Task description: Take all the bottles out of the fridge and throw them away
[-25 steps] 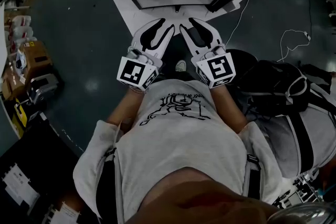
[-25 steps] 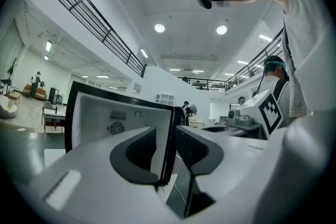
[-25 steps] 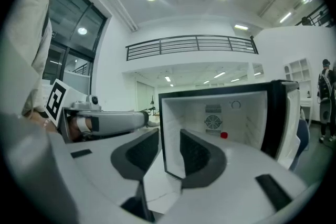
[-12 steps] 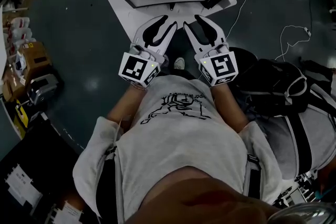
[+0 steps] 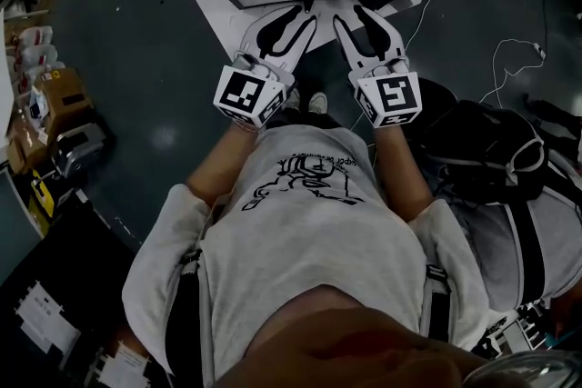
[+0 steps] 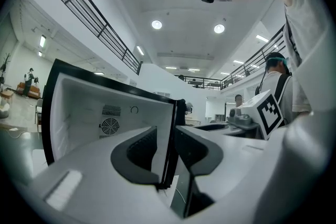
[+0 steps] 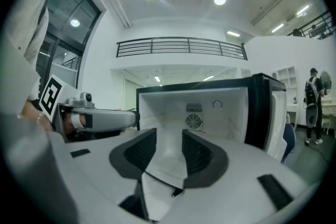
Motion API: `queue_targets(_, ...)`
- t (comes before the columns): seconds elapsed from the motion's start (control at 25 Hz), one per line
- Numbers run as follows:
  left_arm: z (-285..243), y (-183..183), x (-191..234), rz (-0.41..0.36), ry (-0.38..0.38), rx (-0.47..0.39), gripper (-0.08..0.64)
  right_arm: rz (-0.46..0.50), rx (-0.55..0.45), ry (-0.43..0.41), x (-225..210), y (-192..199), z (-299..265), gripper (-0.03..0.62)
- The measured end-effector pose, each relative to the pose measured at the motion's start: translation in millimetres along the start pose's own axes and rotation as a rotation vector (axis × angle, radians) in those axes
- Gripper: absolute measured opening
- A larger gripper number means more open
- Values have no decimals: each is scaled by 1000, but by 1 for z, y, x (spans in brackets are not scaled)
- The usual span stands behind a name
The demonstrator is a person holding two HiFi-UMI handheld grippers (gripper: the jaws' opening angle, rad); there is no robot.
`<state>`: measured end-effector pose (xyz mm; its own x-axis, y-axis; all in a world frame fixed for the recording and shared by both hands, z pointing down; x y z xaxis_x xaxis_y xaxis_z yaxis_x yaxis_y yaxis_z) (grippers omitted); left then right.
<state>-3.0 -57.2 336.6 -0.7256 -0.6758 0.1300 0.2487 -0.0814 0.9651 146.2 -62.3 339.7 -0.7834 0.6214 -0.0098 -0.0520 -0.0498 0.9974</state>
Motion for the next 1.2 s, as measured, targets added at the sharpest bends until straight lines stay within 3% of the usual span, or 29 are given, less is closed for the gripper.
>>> queue_targets(0.48, -29, 40, 45, -68, -16, 3, 109, 74, -17, 20, -30, 40, -55, 123)
queue_targets(1.2, -63, 93, 99, -80, -53, 7, 106, 122, 28, 40, -77, 94, -122, 146)
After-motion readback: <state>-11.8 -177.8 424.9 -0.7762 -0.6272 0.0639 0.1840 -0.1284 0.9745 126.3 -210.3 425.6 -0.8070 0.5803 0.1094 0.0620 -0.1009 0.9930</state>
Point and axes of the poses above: the fingertips, and each gripper's own axes: z backward along the fingers, x to its left, y out of its underside, the point moved 7 cm from there along z, backward along the fingers, and after that the axes turned 14 degrees about -x, right-handed, at the moved point
